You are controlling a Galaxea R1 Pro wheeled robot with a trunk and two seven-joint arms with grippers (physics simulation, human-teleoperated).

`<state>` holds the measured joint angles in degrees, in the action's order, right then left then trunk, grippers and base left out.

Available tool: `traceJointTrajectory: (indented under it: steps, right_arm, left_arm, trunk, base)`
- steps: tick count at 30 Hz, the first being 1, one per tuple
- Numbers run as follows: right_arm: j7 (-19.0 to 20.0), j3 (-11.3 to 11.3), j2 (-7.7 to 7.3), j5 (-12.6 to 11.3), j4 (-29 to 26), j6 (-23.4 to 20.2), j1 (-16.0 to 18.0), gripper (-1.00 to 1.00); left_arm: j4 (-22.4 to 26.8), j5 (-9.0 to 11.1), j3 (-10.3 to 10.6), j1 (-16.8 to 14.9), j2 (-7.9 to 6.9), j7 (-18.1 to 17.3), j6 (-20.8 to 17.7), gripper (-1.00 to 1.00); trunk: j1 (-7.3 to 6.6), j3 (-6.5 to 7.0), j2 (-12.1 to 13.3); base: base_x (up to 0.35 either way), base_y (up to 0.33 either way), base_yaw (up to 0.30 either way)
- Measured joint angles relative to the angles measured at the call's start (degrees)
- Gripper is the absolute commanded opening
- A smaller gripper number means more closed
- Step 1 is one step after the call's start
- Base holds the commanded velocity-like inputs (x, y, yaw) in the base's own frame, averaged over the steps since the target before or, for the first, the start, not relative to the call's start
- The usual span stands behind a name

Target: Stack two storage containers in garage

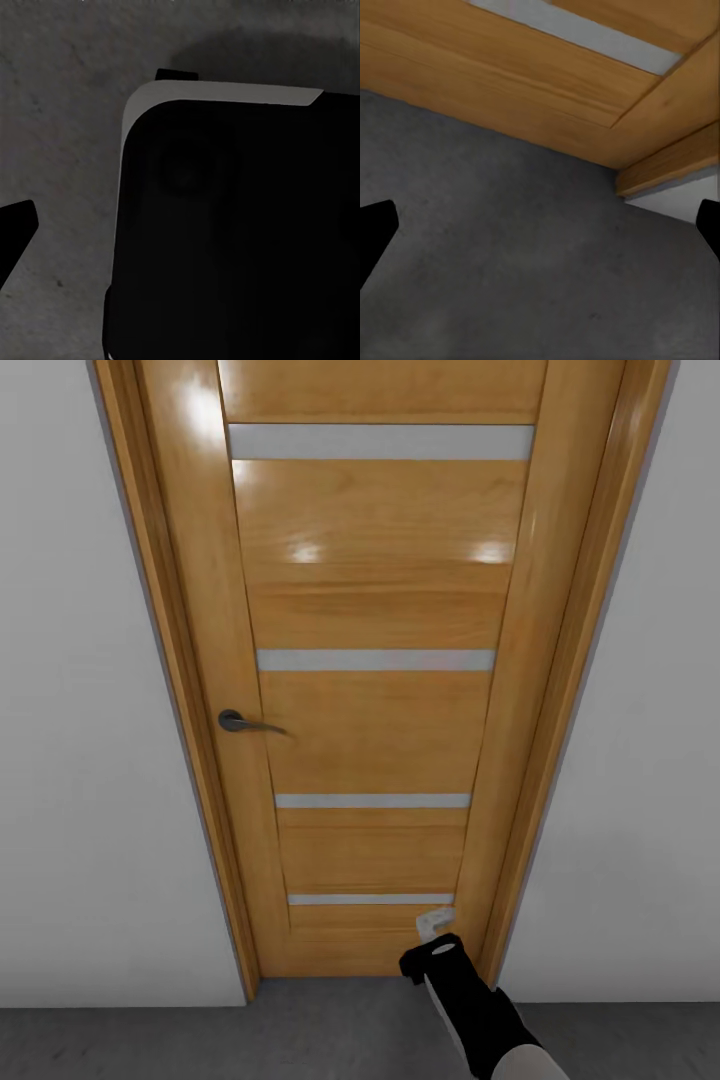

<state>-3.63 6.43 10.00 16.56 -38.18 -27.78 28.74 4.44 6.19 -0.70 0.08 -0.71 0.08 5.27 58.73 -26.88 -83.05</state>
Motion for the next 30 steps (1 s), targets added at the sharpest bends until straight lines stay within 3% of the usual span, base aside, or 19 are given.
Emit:
traceJointTrajectory:
  steps: [5,7,8,9,10,17,24,30]
  right_arm:
    - [-0.21,6.04,0.00,0.16,-0.13,2.81,0.04,1.00]
    - [-0.59,7.93,0.00,0.15,-0.19,6.80,0.37,1.00]
    - [-0.82,8.65,0.00,0.13,-0.22,9.62,1.03,1.00]
    - [-1.88,9.56,0.00,-0.06,0.00,13.86,3.90,1.00]
    - [-2.35,9.83,0.00,-0.16,0.23,14.89,6.25,1.00]
    - [-1.78,10.71,0.00,-0.23,0.01,14.98,9.77,1.00]
    - [0.26,16.97,0.00,-0.41,-0.20,15.95,12.20,1.00]
    - [3.60,22.33,0.00,-0.48,-0.40,19.66,12.51,1.00]
  left_arm:
    - [0.07,-0.01,-0.05,0.00,0.11,0.00,0.00,1.00]
    - [0.08,0.00,-0.06,0.00,0.10,0.00,-0.01,1.00]
    - [0.08,0.00,-0.06,0.00,0.10,0.00,0.00,1.00]
    - [0.08,0.00,-0.03,0.00,0.09,0.00,-0.01,1.00]
    - [0.08,0.00,0.00,0.00,0.09,0.00,-0.01,1.00]
    - [0.08,-0.01,0.01,0.00,0.09,0.00,-0.01,1.00]
    - [0.09,0.00,0.01,0.00,0.09,0.00,-0.01,1.00]
    - [0.08,0.00,0.01,0.00,0.09,0.00,-0.01,1.00]
  trunk:
    - [0.00,0.00,0.00]
    - [0.00,0.00,0.00]
    - [0.00,0.00,0.00]
    - [-0.01,0.01,0.00]
    - [-0.01,0.01,0.00]
    - [-0.02,0.00,0.00]
    - [0.00,0.00,0.00]
    - [0.00,0.00,0.00]
  base:
    - [0.000,0.000,0.000]
    - [0.000,0.000,0.000]
    - [0.068,-0.031,0.000]
    - [0.111,-0.070,0.000]
    - [0.121,-0.080,0.000]
    - [0.156,-0.111,0.000]
    - [0.079,-0.057,0.000]
    - [0.007,-0.005,0.000]
